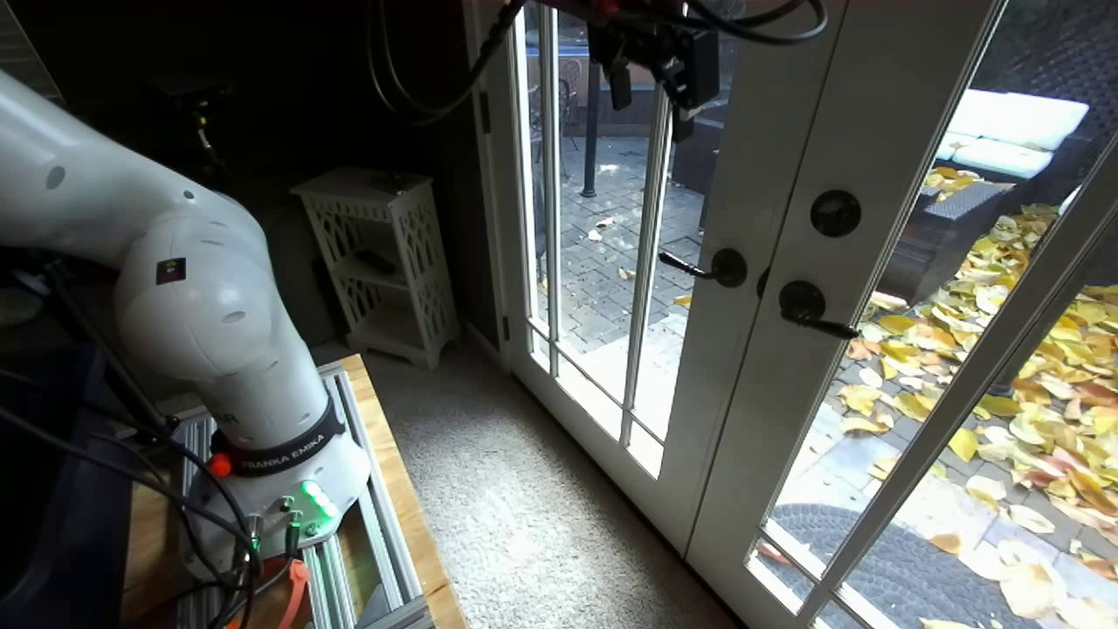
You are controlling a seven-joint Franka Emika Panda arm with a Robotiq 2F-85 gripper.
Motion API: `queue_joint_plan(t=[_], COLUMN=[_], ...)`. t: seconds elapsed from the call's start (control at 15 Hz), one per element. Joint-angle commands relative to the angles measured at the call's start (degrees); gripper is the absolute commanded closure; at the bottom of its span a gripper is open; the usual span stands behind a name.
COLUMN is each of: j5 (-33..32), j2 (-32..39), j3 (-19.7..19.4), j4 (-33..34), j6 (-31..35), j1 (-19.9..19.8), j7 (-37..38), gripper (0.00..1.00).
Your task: Turn the lock on the right door.
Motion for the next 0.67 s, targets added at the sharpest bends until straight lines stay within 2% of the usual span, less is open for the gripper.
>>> queue_joint_plan(t=[0.0, 0.33, 0.6], j5=[5.1, 14.4, 22.1], j2=[4.9, 15.8, 25.8], j3=[-3.5, -10.0, -10.4], j4=[2.8, 8.6, 14.9], j6=[2.0, 5.1, 4.2], j1=[-0.2, 1.3, 0.2], j7=[-4.1, -14.1, -21.6], gripper=[0.00, 0.00, 0.00])
